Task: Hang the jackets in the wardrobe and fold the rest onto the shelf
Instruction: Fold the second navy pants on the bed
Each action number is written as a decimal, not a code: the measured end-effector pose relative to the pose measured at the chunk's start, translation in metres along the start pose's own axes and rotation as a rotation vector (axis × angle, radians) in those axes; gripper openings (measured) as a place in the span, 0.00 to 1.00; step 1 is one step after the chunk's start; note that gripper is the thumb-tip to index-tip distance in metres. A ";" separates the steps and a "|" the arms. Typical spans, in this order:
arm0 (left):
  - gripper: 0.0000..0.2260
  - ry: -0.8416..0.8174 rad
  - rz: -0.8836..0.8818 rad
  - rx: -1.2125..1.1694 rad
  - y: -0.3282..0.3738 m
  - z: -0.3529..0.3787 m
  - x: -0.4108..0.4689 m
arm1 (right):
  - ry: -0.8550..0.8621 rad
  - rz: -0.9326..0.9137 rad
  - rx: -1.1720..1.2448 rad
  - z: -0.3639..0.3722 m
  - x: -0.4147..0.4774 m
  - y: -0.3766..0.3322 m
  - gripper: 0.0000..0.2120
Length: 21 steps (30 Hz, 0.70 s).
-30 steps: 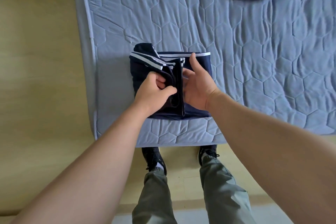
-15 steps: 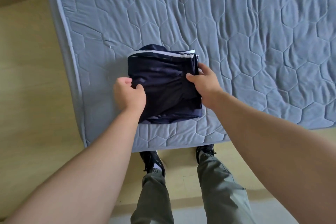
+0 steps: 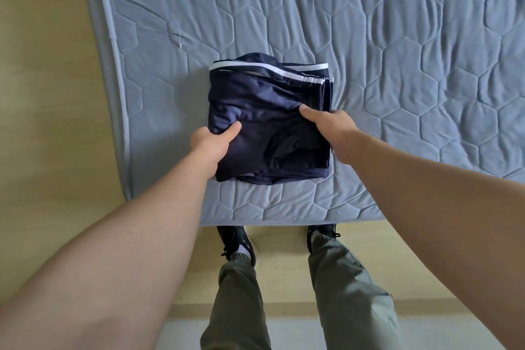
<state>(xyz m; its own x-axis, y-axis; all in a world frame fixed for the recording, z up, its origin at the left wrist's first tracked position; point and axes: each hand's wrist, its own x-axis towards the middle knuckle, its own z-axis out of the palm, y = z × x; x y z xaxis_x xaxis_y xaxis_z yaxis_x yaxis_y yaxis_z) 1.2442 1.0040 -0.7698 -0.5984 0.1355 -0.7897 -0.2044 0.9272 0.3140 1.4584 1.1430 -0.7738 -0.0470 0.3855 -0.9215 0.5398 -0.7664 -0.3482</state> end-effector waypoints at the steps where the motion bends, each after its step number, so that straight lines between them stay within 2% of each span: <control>1: 0.25 -0.012 0.031 -0.031 -0.001 -0.004 -0.004 | -0.011 -0.021 0.022 0.001 -0.004 0.000 0.27; 4: 0.18 -0.039 0.174 -0.067 0.008 -0.025 -0.022 | 0.055 -0.141 0.046 0.006 -0.023 -0.003 0.23; 6: 0.16 -0.091 0.257 -0.087 0.019 -0.046 -0.041 | 0.145 -0.260 -0.007 0.007 -0.047 -0.010 0.17; 8: 0.14 -0.150 0.304 -0.132 0.031 -0.077 -0.068 | 0.165 -0.335 -0.052 0.007 -0.079 -0.024 0.14; 14: 0.13 -0.153 0.292 -0.341 0.042 -0.213 -0.196 | 0.043 -0.508 -0.319 0.027 -0.231 -0.097 0.22; 15: 0.13 -0.139 0.273 -0.396 0.039 -0.243 -0.223 | 0.007 -0.545 -0.333 0.038 -0.263 -0.112 0.21; 18: 0.13 -0.077 0.233 -0.530 0.028 -0.340 -0.303 | -0.136 -0.615 -0.335 0.081 -0.364 -0.159 0.09; 21: 0.16 -0.027 0.253 -0.643 0.003 -0.439 -0.383 | -0.319 -0.618 -0.318 0.134 -0.465 -0.198 0.05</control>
<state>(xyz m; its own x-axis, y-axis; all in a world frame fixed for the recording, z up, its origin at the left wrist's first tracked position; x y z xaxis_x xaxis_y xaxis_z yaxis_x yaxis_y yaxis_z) 1.1327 0.8019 -0.2353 -0.6701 0.3368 -0.6615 -0.4850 0.4759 0.7336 1.2607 1.0472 -0.2994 -0.6336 0.4923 -0.5969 0.5501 -0.2559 -0.7949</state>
